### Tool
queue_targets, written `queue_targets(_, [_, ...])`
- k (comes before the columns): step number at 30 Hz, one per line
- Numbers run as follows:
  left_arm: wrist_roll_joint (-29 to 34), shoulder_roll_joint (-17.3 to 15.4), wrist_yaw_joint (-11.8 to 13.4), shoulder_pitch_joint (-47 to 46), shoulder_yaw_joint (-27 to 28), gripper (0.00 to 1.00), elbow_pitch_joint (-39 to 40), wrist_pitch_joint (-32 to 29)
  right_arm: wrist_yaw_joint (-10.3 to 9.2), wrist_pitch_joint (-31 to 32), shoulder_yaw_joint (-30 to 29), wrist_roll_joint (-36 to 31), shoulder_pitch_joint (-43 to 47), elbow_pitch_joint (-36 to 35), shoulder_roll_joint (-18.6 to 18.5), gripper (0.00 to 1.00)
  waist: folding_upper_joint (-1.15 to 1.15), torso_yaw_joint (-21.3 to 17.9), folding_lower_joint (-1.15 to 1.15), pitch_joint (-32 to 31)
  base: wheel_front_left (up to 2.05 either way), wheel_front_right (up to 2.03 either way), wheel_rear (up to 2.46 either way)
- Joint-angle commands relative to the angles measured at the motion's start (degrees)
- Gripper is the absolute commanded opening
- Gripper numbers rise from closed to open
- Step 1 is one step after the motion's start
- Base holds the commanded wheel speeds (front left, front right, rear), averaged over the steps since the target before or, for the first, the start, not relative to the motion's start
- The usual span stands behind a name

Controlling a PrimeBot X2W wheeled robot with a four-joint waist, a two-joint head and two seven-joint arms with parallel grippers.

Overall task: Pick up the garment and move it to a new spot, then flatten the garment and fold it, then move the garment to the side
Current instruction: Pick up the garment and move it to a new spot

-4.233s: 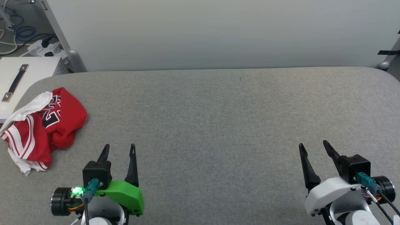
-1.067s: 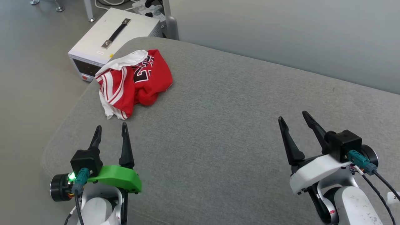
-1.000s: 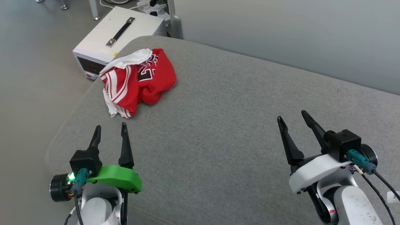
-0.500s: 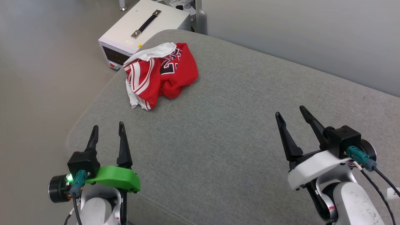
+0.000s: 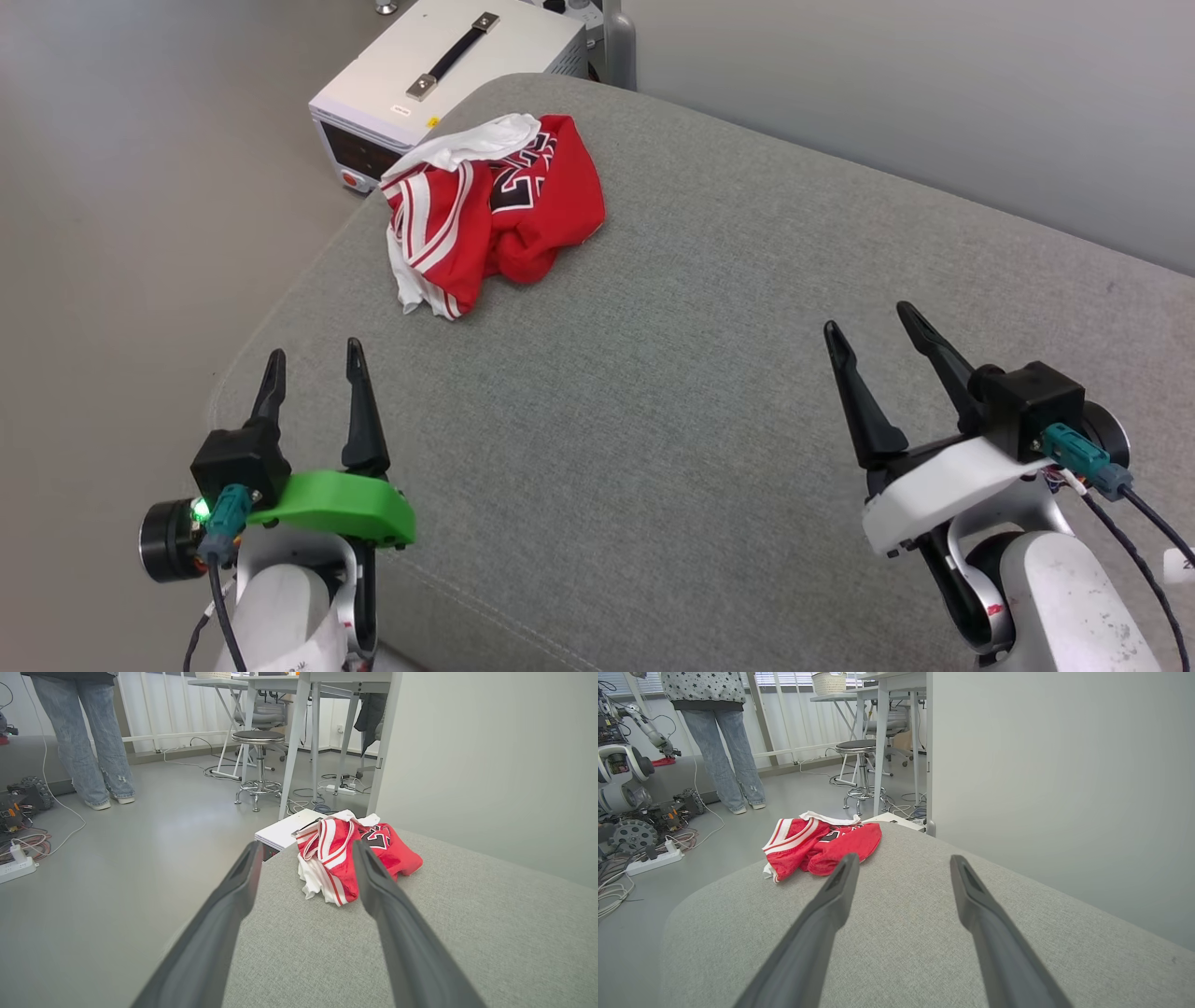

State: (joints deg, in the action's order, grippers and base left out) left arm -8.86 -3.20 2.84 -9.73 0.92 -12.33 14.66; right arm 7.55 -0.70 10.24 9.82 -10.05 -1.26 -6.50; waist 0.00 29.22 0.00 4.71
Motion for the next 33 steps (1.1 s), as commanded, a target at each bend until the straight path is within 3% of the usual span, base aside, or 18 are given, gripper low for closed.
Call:
queue_targets(1, [-0.3,0.3,0.3,-1.6,0.5,1.00,-0.3,0.3,-0.06,0.2,0.0,0.1,-1.1,-0.6,-0.5,1.00,0.00,-0.6,0.00,0.7,0.00,0.00,0.00])
queue_targets(10, [-2.3,-1.2,-2.1,-9.9,2.3,1.00,-5.4,-0.1,-0.06,2.1,-0.8,-0.2,-3.2,-3.4,-1.8,1.00,0.00,-3.9,0.00,6.0,0.00,0.00,0.00])
queue_targets(15, [-4.7,-3.7,-3.8,-17.7,3.5,1.00,-9.1,-4.4,-0.06,3.3,-1.4,-0.2,-4.9,-5.4,-3.1,1.00,0.00,-6.6,0.00,10.2,0.00,0.00,0.00])
queue_targets(23, [-9.2,-9.4,-6.4,-30.6,5.5,1.00,-15.0,-17.3,-0.06,4.9,-2.6,0.1,-8.5,-9.0,-5.5,1.00,0.00,-9.9,0.00,17.4,0.00,0.00,0.00])
queue_targets(33, [-13.7,-17.1,-8.5,-42.3,5.5,1.00,-21.2,-37.6,-0.06,6.6,-3.9,0.4,-12.8,-13.9,-8.0,1.00,0.00,-12.4,0.00,25.7,0.00,0.00,0.00])
